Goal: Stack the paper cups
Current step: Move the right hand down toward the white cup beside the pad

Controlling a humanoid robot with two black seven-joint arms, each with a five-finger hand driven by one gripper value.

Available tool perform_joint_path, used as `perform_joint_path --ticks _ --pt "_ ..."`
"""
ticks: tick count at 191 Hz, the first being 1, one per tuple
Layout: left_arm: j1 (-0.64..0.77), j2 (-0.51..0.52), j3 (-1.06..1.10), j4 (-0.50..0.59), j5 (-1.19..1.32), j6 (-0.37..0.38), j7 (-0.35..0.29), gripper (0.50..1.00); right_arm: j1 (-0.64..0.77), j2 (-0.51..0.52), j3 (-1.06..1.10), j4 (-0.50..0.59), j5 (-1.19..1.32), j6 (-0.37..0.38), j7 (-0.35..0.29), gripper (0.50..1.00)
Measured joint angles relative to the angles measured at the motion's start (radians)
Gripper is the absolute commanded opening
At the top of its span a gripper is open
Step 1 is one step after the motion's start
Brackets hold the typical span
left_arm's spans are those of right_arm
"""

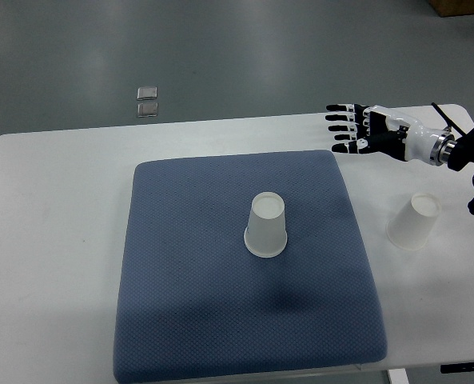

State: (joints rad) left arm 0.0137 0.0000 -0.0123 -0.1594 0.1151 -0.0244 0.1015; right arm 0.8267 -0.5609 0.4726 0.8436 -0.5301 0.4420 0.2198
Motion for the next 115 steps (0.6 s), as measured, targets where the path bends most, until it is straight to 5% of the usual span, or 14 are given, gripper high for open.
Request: perform_joint_path --ticks 115 --pt "0.0 0.0 0.0 0.0 0.0 0.0 0.0 1.0 0.094 -0.175 -0.062 0.023 -0.734 0.002 0.301 0.926"
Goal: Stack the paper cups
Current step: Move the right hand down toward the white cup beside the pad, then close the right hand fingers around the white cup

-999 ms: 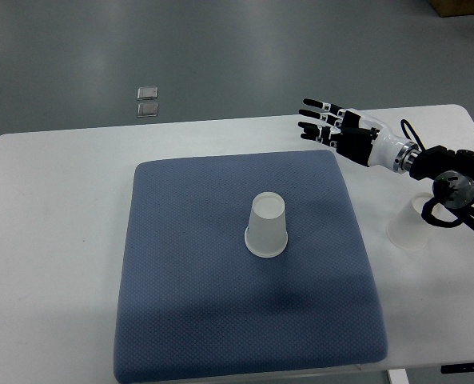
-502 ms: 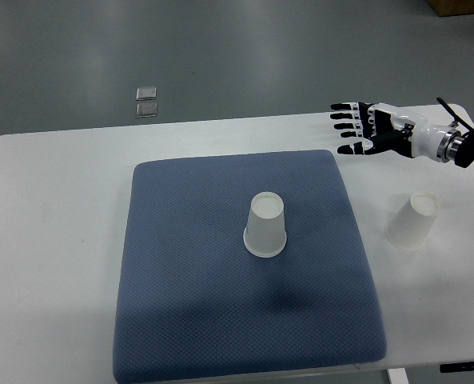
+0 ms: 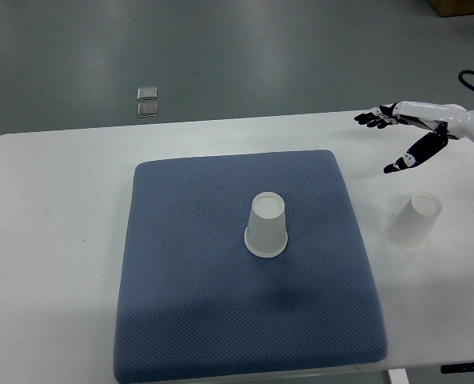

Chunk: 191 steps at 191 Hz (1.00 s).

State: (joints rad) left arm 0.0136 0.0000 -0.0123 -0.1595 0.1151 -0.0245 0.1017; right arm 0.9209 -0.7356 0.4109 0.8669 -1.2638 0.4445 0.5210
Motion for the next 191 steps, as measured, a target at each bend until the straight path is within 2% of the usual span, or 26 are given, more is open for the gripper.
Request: perform_joint_path --ticks 34,68,112,162,191 --pt "0.0 0.0 0.0 0.0 0.0 0.0 0.0 1.0 0.048 -0.095 -0.128 0.076 -0.044 -0.002 0.075 0.926" --pt "0.0 0.0 0.0 0.0 0.0 0.0 0.0 1.0 0.077 -0.169 -0.258 0.118 -0.053 -0.01 0.089 0.926" --pt "0.0 0.0 0.0 0.0 0.0 0.0 0.0 1.0 0.082 -0.176 -0.385 0.12 -0.081 -0.161 0.09 0.924" --pt "0.0 0.0 0.0 0.0 0.0 0.0 0.0 1.0 0.064 -0.164 -0.427 0.11 -0.086 -0.212 0.09 0.924" --pt "0.0 0.0 0.0 0.0 0.0 0.0 0.0 1.0 0.05 -0.162 -0.454 0.105 -0.086 -0.268 0.089 0.919"
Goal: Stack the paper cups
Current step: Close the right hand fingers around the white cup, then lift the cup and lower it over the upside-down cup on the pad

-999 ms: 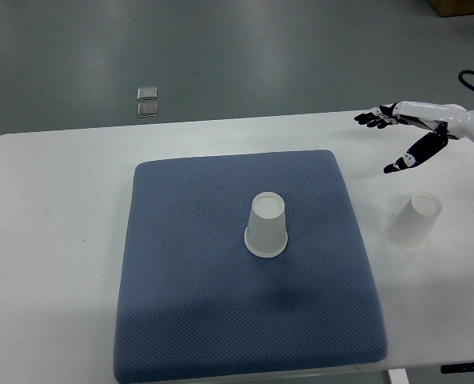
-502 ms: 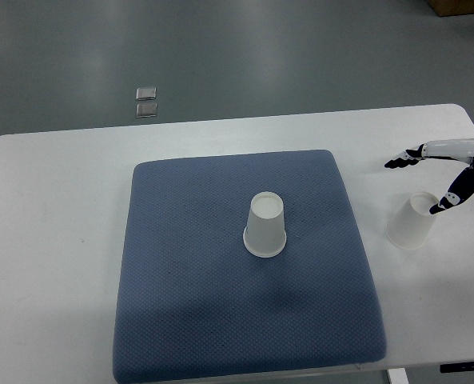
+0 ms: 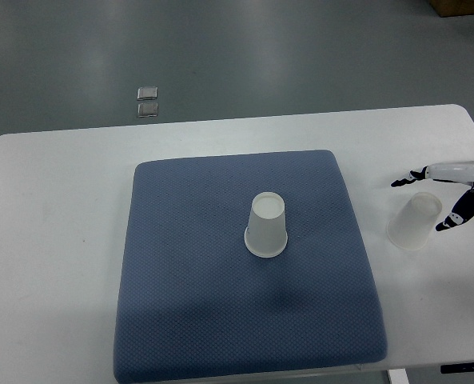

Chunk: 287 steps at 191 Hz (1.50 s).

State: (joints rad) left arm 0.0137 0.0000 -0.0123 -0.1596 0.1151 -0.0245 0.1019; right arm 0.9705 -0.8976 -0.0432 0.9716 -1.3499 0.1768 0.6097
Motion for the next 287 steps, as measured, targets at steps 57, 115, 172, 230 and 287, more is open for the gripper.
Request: perform_joint_path --ticks 57,115,172,230,287 --pt "0.0 0.0 0.0 0.0 0.0 0.0 0.0 1.0 -0.029 0.038 -0.008 -0.041 -0.003 -0.053 -0.009 0.901" --pt "0.0 0.0 0.0 0.0 0.0 0.0 -0.001 1.0 -0.051 0.069 -0.01 -0.059 -0.022 -0.072 -0.026 0.729" --pt "0.0 0.0 0.0 0.0 0.0 0.0 -0.001 1.0 -0.063 0.069 -0.016 -0.059 -0.064 -0.116 -0.03 0.701" --pt "0.0 0.0 0.0 0.0 0.0 0.0 0.0 1.0 -0.062 0.068 -0.015 -0.057 -0.064 -0.118 -0.024 0.623" --pt "0.0 0.0 0.0 0.0 0.0 0.0 0.0 1.0 -0.015 0.057 0.003 -0.049 -0.043 -0.112 -0.014 0.637"
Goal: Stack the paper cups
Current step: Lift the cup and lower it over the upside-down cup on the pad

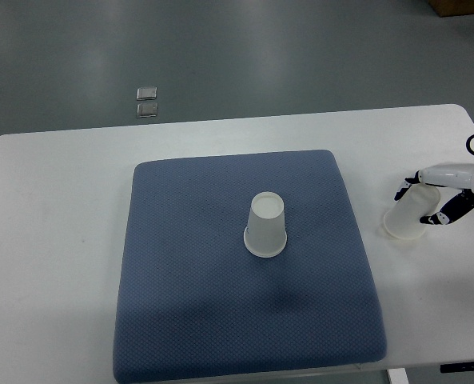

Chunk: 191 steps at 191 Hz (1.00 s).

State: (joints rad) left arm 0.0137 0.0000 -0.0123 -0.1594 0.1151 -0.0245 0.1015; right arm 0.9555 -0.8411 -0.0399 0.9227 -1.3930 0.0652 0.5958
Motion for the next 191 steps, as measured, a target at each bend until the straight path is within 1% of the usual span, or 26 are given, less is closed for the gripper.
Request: perform_joint_path --ticks 24,39,68,106,126,146,191 --pt "0.0 0.0 0.0 0.0 0.0 0.0 0.0 1.0 0.042 -0.005 0.011 0.009 0.007 0.005 0.007 0.637" --pt "0.0 0.0 0.0 0.0 0.0 0.0 0.0 1.0 0.069 -0.007 0.033 0.03 0.021 0.027 0.009 0.637" --pt "0.0 0.0 0.0 0.0 0.0 0.0 0.0 1.0 0.125 -0.01 0.097 0.099 0.05 0.141 0.008 0.637" --pt "0.0 0.0 0.0 0.0 0.0 0.0 0.0 1.0 0.139 0.005 0.203 0.212 0.109 0.27 -0.008 0.637" --pt "0.0 0.0 0.0 0.0 0.0 0.0 0.0 1.0 0.159 0.01 0.24 0.28 0.132 0.316 -0.034 0.637" --pt "0.0 0.0 0.0 0.0 0.0 0.0 0.0 1.0 0.191 0.019 0.25 0.331 0.148 0.337 -0.077 0.637" --pt "0.0 0.0 0.0 0.0 0.0 0.0 0.0 1.0 0.204 0.102 0.251 0.346 0.152 0.341 -0.155 0.637"
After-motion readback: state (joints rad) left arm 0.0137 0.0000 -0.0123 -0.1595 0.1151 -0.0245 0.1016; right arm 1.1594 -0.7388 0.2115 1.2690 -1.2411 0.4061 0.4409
